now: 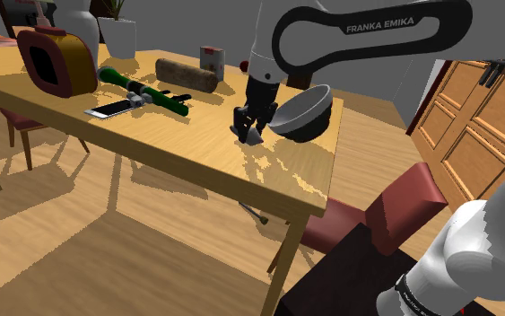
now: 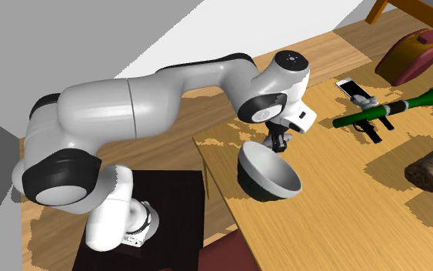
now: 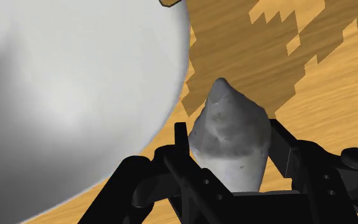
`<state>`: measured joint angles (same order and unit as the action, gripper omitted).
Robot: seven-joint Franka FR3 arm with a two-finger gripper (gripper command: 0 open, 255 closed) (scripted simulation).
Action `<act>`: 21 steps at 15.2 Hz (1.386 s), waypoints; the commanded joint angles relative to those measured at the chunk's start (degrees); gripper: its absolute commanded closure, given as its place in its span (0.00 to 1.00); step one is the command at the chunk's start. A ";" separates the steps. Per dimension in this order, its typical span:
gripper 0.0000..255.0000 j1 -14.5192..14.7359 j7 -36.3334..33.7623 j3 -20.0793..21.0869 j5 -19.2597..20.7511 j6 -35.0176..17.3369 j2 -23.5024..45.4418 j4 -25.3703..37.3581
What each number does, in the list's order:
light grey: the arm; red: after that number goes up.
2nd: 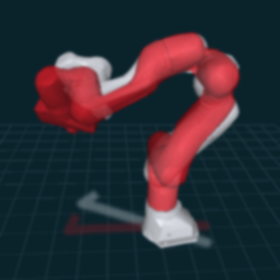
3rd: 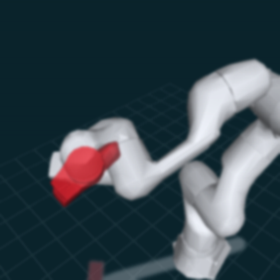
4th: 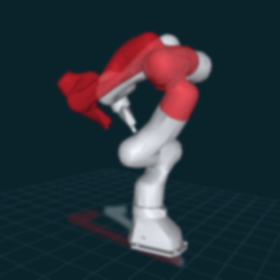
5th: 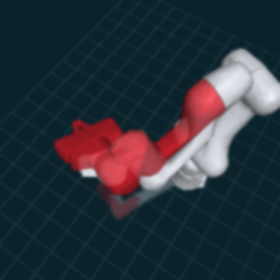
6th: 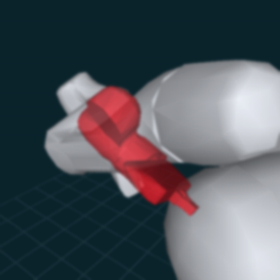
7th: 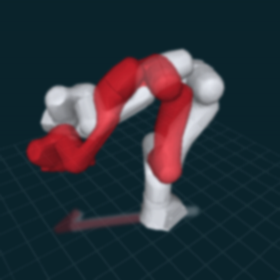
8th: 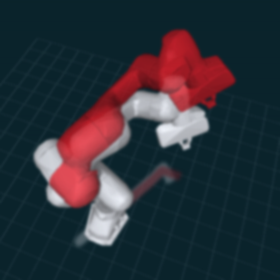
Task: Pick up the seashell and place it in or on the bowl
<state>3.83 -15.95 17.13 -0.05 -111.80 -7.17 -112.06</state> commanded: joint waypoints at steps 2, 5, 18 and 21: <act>1.00 0.15 -0.22 0.21 0.00 0.27 0.48 0.14; 1.00 0.14 -0.13 0.15 -0.04 2.57 0.36 2.33; 1.00 0.06 -0.09 0.13 0.22 12.72 1.25 13.33; 1.00 0.06 -0.15 0.18 0.39 15.14 1.80 16.28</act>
<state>3.88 -16.05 17.28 0.25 -97.47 -5.65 -96.85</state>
